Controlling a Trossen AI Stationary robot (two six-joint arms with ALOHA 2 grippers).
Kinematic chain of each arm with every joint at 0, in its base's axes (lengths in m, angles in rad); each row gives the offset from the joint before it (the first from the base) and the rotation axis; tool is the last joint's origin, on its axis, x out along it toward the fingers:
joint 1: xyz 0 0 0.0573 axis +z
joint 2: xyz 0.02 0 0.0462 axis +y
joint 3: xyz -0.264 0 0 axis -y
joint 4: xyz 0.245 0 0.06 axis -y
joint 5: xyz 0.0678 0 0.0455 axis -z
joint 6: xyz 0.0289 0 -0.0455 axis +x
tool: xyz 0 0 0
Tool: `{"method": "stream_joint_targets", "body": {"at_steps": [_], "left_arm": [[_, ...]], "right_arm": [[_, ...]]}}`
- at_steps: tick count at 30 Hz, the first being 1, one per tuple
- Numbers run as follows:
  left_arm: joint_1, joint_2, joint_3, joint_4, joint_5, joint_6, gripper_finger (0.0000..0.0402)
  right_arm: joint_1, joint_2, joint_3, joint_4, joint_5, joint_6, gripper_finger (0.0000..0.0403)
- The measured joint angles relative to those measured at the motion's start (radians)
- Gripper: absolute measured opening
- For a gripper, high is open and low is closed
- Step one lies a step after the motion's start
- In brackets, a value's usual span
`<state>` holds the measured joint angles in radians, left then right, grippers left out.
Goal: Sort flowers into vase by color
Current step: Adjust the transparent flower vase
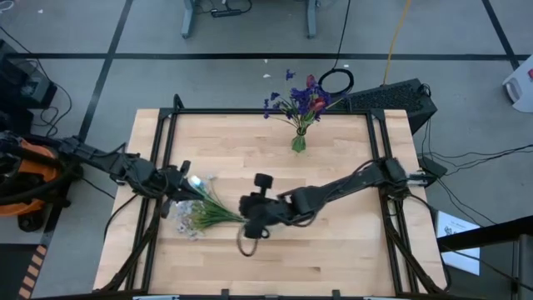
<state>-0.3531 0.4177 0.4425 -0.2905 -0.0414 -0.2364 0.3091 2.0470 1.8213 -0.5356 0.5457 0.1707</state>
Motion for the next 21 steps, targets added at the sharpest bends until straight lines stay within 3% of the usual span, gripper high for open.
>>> {"method": "stream_joint_targets", "body": {"at_steps": [3,9,14,21], "left_arm": [[0.000,-0.061,-0.040,-0.007,0.000,-0.014,0.0004],[0.000,-0.157,-0.073,-0.051,0.009,-0.020,0.0004],[0.000,-0.189,-0.106,-0.071,0.029,-0.021,0.0003],[0.000,-0.193,-0.111,-0.141,0.064,-0.021,0.0003]], "right_arm": [[-0.024,0.092,0.189,-0.166,-0.022,0.001,0.0000],[-0.061,0.280,0.535,-0.501,-0.187,0.096,0.0014],[-0.068,0.255,0.486,-0.554,-0.349,0.205,0.0058],[-0.036,0.260,0.484,-0.626,-0.395,0.258,0.0167]]}}
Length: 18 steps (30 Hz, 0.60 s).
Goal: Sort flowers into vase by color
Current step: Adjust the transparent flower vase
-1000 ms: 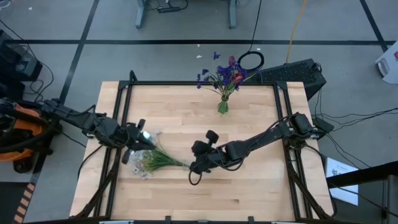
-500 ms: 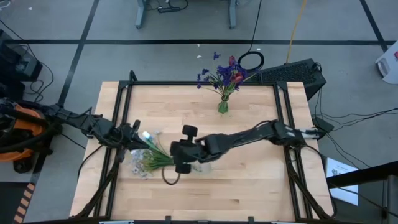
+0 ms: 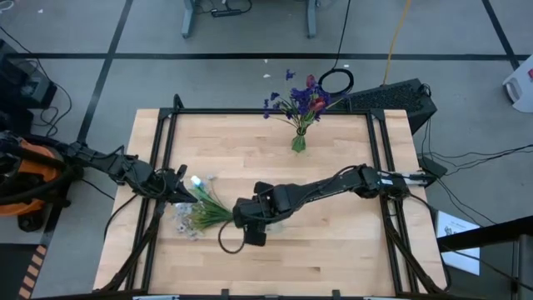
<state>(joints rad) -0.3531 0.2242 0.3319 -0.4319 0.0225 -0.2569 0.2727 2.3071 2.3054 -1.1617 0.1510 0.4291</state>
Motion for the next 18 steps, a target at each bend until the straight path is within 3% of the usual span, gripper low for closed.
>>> {"method": "stream_joint_targets", "body": {"at_steps": [6,10,18], "left_arm": [[0.000,-0.001,0.000,0.000,0.002,0.001,0.0003],[0.000,-0.007,0.000,0.001,0.004,0.003,0.0003],[0.000,-0.013,0.001,-0.001,0.010,-0.007,0.0003]], "right_arm": [[0.010,0.051,0.000,0.017,0.007,-0.008,0.0268],[0.012,0.096,-0.001,0.046,0.008,-0.030,0.0313],[0.012,0.173,-0.001,0.029,-0.001,-0.020,0.0317]]}}
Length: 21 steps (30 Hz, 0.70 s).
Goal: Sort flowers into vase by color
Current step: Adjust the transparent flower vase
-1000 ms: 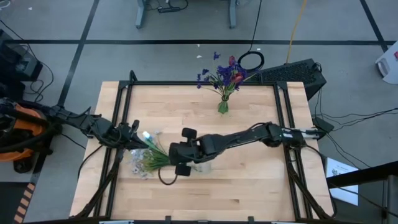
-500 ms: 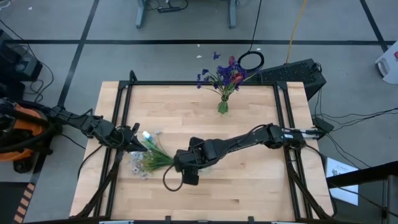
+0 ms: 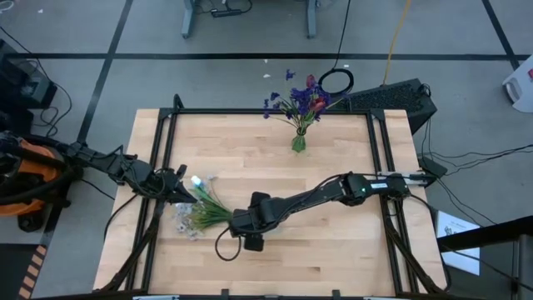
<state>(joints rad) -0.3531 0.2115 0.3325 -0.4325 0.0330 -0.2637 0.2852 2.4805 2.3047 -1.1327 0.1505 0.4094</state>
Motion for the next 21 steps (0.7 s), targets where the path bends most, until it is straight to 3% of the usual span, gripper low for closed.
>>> {"method": "stream_joint_targets", "body": {"at_steps": [8,16,21], "left_arm": [[0.000,0.000,0.000,-0.003,0.001,-0.038,0.0002],[0.000,0.000,0.000,-0.003,0.001,-0.046,0.0002],[0.000,0.000,0.000,-0.003,-0.007,-0.047,0.0002]], "right_arm": [[0.000,0.058,0.000,-0.033,0.001,-0.020,0.0272],[0.004,0.060,0.001,-0.170,-0.012,-0.056,0.0153],[0.014,0.060,0.002,-0.313,-0.049,-0.050,0.0147]]}}
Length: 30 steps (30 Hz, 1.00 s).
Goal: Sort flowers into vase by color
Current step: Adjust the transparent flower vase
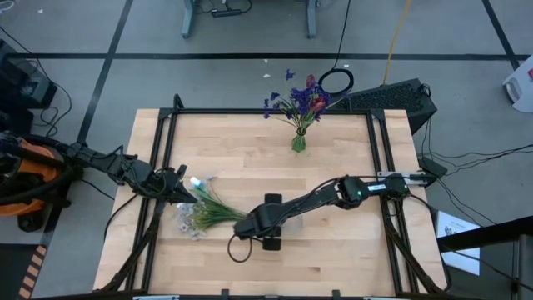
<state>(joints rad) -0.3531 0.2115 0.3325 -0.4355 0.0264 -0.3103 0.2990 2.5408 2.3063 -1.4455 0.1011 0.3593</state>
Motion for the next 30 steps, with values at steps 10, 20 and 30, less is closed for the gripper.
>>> {"method": "stream_joint_targets", "body": {"at_steps": [10,20,30], "left_arm": [[0.000,0.000,0.000,0.010,-0.015,-0.014,0.0002],[0.000,0.001,0.000,0.039,-0.020,-0.025,0.0002],[0.000,0.001,0.000,0.123,-0.020,-0.025,0.0002]], "right_arm": [[0.044,-0.011,-0.002,-0.122,0.027,0.092,0.0147],[0.110,-0.073,-0.033,-0.124,0.227,0.378,0.0147],[0.148,-0.250,-0.360,-0.020,0.275,0.672,0.0147]]}}
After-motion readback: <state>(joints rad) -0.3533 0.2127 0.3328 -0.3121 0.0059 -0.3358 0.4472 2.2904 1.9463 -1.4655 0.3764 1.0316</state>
